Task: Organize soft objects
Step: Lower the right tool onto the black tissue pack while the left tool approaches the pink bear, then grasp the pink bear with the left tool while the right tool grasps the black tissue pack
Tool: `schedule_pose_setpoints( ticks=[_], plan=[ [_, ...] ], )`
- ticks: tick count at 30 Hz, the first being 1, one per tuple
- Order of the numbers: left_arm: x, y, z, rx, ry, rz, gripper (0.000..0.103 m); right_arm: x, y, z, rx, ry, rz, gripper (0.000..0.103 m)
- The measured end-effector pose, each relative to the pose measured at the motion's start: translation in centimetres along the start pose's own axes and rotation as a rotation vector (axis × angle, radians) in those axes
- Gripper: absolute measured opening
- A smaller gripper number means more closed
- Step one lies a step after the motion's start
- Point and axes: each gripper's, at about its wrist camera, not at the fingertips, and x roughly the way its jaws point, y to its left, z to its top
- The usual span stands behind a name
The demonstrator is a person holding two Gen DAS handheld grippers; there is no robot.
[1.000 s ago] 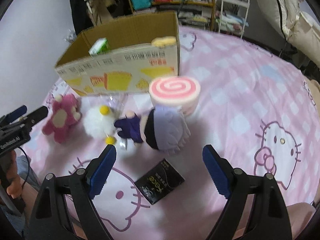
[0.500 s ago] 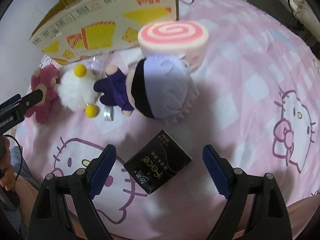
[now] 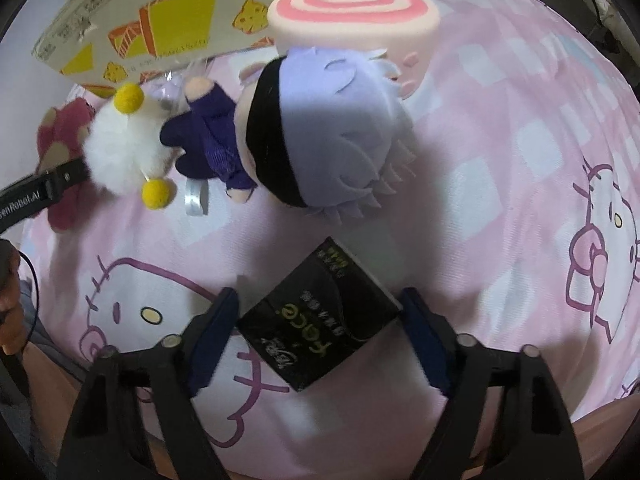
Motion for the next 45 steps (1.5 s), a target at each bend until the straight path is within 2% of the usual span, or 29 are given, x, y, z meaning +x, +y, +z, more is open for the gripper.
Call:
schedule_pose_setpoints(
  ticks=[2,4,7,15,25,32,37,45],
  plan=[
    [0.0,-0.1,0.1,0.010,-0.012,-0.015,0.091,0.3,0.2,-0.1,-0.008,0.001,-0.010,0.082],
    [0.1,-0.2,0.2,0.021,-0.015,-0.038,0.074,0.5,0.5,-0.2,-0.010,0.001,-0.012,0.082],
    [0.0,-0.3,0.2,0.028,-0.027,-0.034,0.059,0.7,0.7,-0.5,-0.010,0.000,-0.009,0.082],
    [-0.8,-0.2,-0.1,0.017,-0.052,-0.050,0.049,0.2,1.0,0.0,-0.026,-0.009,-0.024,0.081],
    [-1.5,0.1,-0.4,-0.003,-0.069,-0.081,0.042,-1.0,0.8,0.1,-0.003,-0.054,-0.008,0.081],
    [-3.3,0.6,-1.1,-0.026,-0.123,-0.087,0.041,-4.2,0.8,0.0,0.010,-0.200,0.062,0.081],
    [-6.4,0.6,-2.1,-0.021,-0.227,-0.080,0.041,-6.9,0.7,-0.8,0.002,-0.329,0.094,0.081],
    [-11.8,0.4,-4.4,-0.027,-0.447,-0.061,0.042,-10.6,0.2,-1.1,-0.029,-0.555,0.137,0.081]
  ],
)
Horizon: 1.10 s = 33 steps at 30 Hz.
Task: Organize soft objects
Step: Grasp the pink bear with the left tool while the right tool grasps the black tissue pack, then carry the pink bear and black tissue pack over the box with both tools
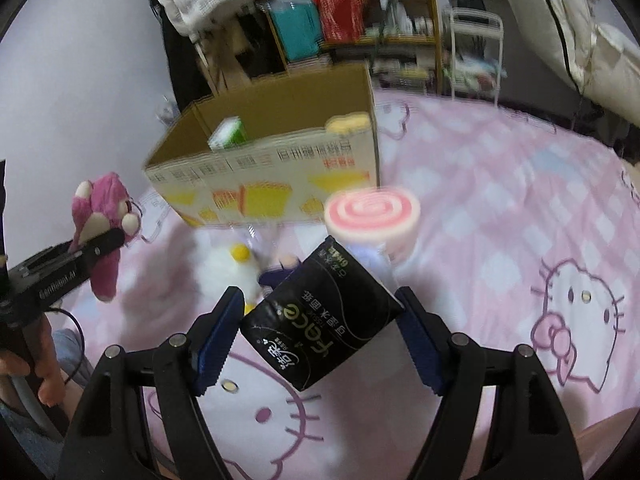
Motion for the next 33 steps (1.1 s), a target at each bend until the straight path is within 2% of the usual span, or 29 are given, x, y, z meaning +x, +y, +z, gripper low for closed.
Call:
schedule_pose_setpoints(
  ticks=[11,16,22,28,33],
  plan=[
    [-4.7,-0.3,0.4,-0.009,-0.244,0.013,0.042,-3.1,1.3,1.4,-0.078,-0.250,-0.001,0.081],
    [-6.8,-0.4,0.9,-0.013,-0.336,0.002,0.042,-3.8,1.5,2.8,-0.086,-0.299,-0.007,0.081],
    [-8.4,-1.2,2.1,0.012,-0.379,-0.004,0.042,-5.0,1.5,5.4,-0.088,-0.327,0.037,0.081],
    [-10.7,-1.9,4.4,0.027,-0.478,-0.003,0.042,-6.2,1.8,8.3,-0.108,-0.378,0.066,0.081],
    [-11.5,-2.4,6.5,0.042,-0.525,0.010,0.042,-6.6,1.6,10.6,-0.089,-0.412,0.076,0.081]
  ],
)
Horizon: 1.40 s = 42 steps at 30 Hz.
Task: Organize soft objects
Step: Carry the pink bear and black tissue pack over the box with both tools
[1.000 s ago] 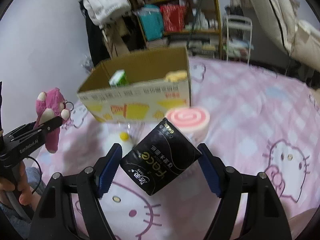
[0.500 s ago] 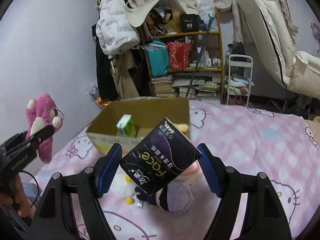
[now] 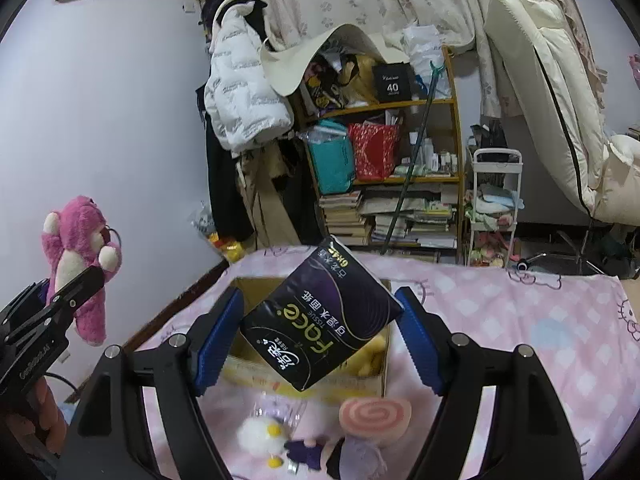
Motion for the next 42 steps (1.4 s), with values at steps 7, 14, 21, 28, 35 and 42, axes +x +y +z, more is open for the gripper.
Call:
schedule_pose_setpoints(
  ticks=[7,14,21,28,35,42],
  plan=[
    [1.4,-0.9,2.2,0.037,-0.044,0.002,0.042,0.5,-0.2,2.3,-0.007,-0.046,0.020,0.081],
    [3.7,-1.7,2.0,0.043,-0.049,0.021,0.042,1.8,-0.1,2.8,-0.010,-0.067,0.013,0.081],
    [6.0,-1.5,0.7,0.027,-0.006,0.009,0.042,3.4,-0.2,1.6,-0.015,-0.045,0.006,0.081],
    [7.8,-1.3,-0.8,0.028,0.034,-0.004,0.042,4.1,0.1,0.8,-0.051,-0.073,-0.025,0.081],
    [9.4,-1.3,-1.9,0.027,0.076,-0.015,0.043,5.4,0.0,0.4,-0.066,-0.068,-0.042,0.081],
    [10.6,-1.2,-2.8,0.024,0.105,-0.022,0.043,6.8,-0.2,-0.5,-0.078,-0.033,-0.040,0.081]
  ],
)
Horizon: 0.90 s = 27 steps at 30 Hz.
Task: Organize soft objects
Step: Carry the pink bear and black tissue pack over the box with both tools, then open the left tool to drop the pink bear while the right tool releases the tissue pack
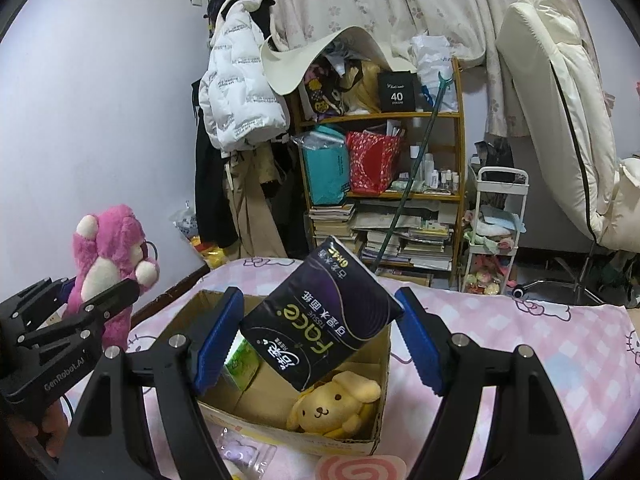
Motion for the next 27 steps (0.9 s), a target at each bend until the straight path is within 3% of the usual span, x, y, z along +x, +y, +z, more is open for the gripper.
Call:
schedule_pose_setpoints(
  ticks=[27],
  plan=[
    [3.7,-0.1,-2.1,-0.007,0.115,-0.022,0.043,2.3,-0.9,-1.3,0.012,0.069,0.006,0.081]
  ],
)
